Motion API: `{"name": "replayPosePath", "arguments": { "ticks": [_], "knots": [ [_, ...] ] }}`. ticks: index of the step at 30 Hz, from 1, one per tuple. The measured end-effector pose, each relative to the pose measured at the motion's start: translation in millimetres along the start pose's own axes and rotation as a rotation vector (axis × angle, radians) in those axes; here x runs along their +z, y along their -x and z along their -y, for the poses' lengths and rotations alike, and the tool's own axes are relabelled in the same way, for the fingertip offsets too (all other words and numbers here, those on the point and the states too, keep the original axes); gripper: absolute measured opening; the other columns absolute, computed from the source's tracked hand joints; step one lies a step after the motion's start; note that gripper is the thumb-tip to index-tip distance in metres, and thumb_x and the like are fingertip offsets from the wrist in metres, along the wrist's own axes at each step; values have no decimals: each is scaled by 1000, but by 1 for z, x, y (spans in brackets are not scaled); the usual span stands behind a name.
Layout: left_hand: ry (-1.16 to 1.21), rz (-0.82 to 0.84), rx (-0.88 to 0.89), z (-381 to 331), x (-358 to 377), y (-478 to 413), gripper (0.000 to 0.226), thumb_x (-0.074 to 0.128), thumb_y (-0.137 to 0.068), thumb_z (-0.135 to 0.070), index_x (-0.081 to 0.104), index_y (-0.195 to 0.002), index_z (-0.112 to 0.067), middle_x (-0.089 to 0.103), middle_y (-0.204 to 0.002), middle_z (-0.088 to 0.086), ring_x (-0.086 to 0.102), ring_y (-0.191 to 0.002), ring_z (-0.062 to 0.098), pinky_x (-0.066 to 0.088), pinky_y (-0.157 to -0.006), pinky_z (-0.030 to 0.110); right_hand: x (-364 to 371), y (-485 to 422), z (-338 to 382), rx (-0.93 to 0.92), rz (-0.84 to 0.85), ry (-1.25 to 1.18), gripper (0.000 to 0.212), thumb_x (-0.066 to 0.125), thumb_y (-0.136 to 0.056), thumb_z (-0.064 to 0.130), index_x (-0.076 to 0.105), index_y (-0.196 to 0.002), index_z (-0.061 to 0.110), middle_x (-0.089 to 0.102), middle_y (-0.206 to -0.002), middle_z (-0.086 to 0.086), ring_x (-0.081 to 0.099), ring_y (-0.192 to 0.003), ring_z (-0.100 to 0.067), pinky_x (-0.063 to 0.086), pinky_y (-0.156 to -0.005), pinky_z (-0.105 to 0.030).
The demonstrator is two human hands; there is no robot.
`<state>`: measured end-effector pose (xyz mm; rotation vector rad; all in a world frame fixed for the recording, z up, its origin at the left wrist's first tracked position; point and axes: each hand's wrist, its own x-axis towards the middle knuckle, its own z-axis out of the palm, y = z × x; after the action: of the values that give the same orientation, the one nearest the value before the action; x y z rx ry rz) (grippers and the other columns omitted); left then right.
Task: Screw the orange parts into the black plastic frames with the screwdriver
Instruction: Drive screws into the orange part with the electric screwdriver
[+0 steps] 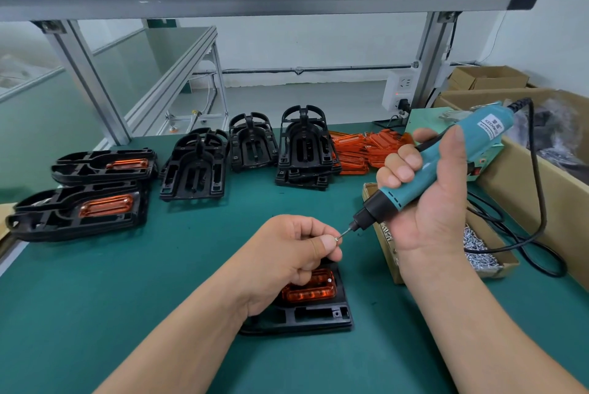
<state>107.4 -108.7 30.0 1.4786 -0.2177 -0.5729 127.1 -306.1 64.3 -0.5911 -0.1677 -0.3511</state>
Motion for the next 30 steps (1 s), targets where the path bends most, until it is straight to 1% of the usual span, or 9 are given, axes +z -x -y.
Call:
{"name": "replayPosePath", "arguments": {
  "ticks": [3, 6, 12, 18, 22, 25, 28, 30],
  "knots": [
    [-12, -4, 0, 0, 0, -1, 9, 62, -102, -3, 71, -103, 0, 71, -88, 8, 31, -55, 8, 29, -47, 17, 1, 0, 0, -9, 5, 26, 32, 49, -106, 48, 59, -98, 18, 43, -71, 5, 42, -57, -7, 41, -54, -21],
    [-23, -41, 8, 1, -1, -1, 9, 63, -101, -1, 72, -102, 0, 73, -87, 7, 31, -55, 9, 28, -47, 17, 3, 1, 0, -26, 26, 68, 31, 55, -98, 49, 59, -98, 18, 45, -70, 4, 44, -57, -8, 42, -54, -22],
    [-57, -122, 31, 3, -2, -3, 7, 66, -99, -3, 72, -102, -4, 76, -85, 6, 34, -53, 9, 30, -46, 18, 4, 3, -4, -68, 45, 88, 37, 58, -93, 54, 59, -101, 18, 47, -73, 3, 47, -61, -10, 44, -59, -23],
    [-2, -84, 33, 4, 0, -3, 7, 64, -101, -4, 71, -100, -5, 75, -86, 6, 33, -52, 8, 30, -45, 17, 0, 1, -5, -66, -10, 51, 39, 61, -92, 57, 59, -99, 19, 47, -73, 4, 46, -62, -10, 45, -61, -24],
    [-2, -105, 47, 4, 1, -4, 6, 66, -100, -6, 72, -98, -6, 75, -86, 6, 33, -53, 8, 30, -45, 18, -1, 0, -4, -69, -18, 46, 37, 60, -93, 57, 60, -97, 19, 47, -73, 4, 46, -62, -10, 44, -61, -24],
    [5, -112, 53, 4, 0, -4, 7, 65, -101, -5, 72, -101, -5, 75, -86, 6, 33, -53, 8, 30, -45, 18, -1, 0, -4, -66, -14, 31, 38, 58, -97, 57, 61, -97, 19, 46, -73, 5, 44, -62, -10, 44, -61, -23],
    [21, -105, 49, 3, -1, -3, 7, 64, -101, -4, 71, -102, -5, 74, -86, 6, 33, -52, 7, 31, -45, 18, -1, 0, -5, -52, -11, 22, 39, 48, -107, 55, 61, -97, 20, 46, -74, 5, 44, -62, -9, 44, -61, -23],
    [24, -103, 49, 3, -1, -3, 8, 63, -102, -4, 71, -103, -4, 73, -86, 7, 33, -52, 7, 31, -45, 17, -1, -1, -5, -48, -16, 18, 40, 45, -109, 55, 61, -97, 20, 45, -74, 5, 43, -62, -9, 44, -61, -23]
  ]
}}
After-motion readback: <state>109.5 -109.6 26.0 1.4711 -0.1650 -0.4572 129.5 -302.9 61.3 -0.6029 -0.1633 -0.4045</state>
